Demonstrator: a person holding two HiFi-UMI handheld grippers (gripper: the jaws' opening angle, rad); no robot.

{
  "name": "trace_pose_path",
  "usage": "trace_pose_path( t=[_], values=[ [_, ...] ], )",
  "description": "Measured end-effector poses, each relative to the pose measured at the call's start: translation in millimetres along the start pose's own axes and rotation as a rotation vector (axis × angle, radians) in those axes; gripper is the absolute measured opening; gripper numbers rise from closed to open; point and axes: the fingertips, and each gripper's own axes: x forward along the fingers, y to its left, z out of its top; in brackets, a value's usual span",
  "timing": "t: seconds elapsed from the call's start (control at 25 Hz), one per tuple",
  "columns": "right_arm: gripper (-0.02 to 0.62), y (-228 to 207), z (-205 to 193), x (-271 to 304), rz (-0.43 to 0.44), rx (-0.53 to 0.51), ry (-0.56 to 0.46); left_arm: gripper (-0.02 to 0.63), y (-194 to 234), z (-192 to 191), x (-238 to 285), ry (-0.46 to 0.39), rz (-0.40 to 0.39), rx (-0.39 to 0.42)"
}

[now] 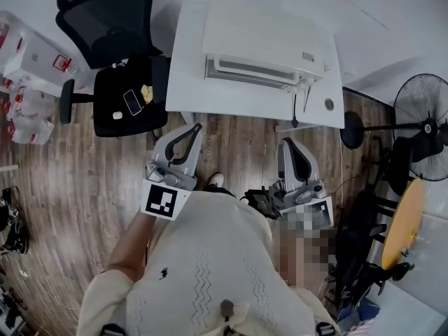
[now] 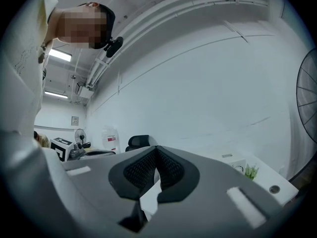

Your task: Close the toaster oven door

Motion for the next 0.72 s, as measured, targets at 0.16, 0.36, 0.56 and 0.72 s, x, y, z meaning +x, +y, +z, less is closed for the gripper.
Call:
trace_pose_path(
  t=[0.16, 0.36, 0.56, 0.72],
  values=[
    [0.008, -3.3, 4.3, -3.9, -0.025, -0.007, -0.012, 0.003, -0.6, 4.5, -1.2, -0.014, 0.013, 0.0],
    [0.008, 1.6, 3.3, -6.2, -0.028, -0.007, -0.015, 0.003, -4.4, 7.1, -3.7, -0.031, 0.002, -0.021],
    [0.008, 13.2, -2.5, -10.8, -0.024, -0.014, -0.003, 0.003, -12.0, 6.4, -6.1, -0.042, -0.013, -0.063],
    [0.008, 17.2, 0.0, -13.4, -0.029, -0.032, -0.001, 0.003, -15.9, 7.8, -6.2, -0.042, -0.03, -0.064]
  ],
)
